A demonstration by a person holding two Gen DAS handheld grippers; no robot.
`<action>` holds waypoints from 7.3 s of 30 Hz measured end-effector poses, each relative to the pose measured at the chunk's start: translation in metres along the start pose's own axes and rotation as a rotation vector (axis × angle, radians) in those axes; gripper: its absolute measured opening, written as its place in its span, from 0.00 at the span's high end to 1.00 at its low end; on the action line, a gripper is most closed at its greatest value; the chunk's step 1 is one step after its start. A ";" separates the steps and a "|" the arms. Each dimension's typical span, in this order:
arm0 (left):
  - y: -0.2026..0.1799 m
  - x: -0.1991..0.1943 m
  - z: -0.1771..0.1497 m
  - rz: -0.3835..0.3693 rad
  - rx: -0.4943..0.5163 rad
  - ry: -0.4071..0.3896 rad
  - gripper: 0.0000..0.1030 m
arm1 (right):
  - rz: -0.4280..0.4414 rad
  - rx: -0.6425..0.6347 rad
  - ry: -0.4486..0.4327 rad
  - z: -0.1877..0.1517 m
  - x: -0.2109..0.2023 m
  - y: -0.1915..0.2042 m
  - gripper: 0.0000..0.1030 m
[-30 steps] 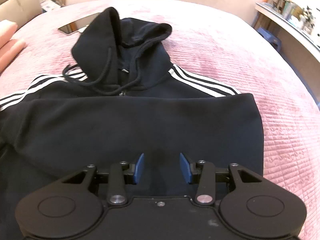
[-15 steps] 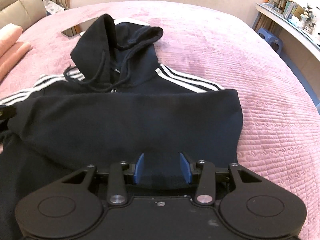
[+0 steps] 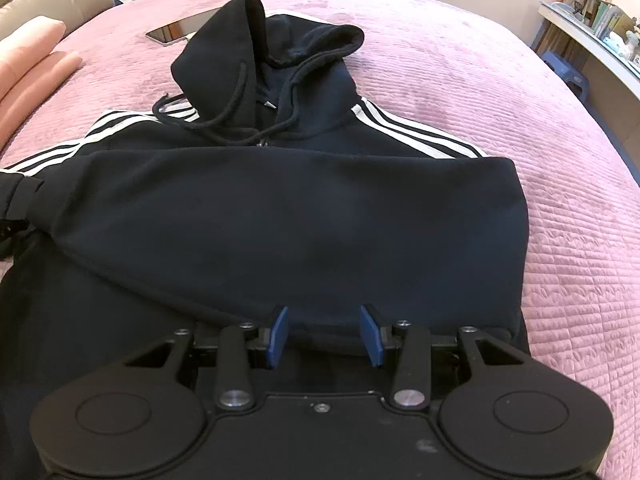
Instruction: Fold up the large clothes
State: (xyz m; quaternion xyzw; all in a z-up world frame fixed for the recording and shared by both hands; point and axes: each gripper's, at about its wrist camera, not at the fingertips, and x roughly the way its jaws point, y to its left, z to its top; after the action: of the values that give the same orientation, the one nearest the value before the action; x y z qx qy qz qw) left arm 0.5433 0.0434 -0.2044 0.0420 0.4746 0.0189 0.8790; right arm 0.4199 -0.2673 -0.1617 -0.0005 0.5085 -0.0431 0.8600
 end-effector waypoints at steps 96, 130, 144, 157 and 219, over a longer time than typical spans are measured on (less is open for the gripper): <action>-0.048 -0.048 -0.009 -0.348 -0.076 -0.049 0.66 | 0.291 0.194 -0.002 0.031 0.023 -0.015 0.37; -0.094 -0.028 0.031 -0.312 0.010 -0.075 0.68 | -0.130 0.131 -0.198 0.044 -0.034 -0.086 0.77; -0.074 -0.010 0.037 -0.298 -0.047 -0.038 0.70 | -0.076 0.180 -0.064 0.047 0.026 -0.101 1.00; -0.171 0.016 0.220 -0.356 -0.035 -0.198 0.37 | 0.210 0.119 -0.282 0.208 0.095 -0.078 0.67; -0.064 0.116 0.170 -0.347 0.040 -0.044 0.60 | 0.073 0.012 -0.017 0.203 0.155 -0.127 0.40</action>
State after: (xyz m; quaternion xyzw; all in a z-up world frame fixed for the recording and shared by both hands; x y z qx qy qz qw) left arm 0.7488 -0.0213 -0.2143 -0.0228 0.4556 -0.1436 0.8782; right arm 0.6624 -0.4141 -0.1931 0.0229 0.5007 -0.0149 0.8652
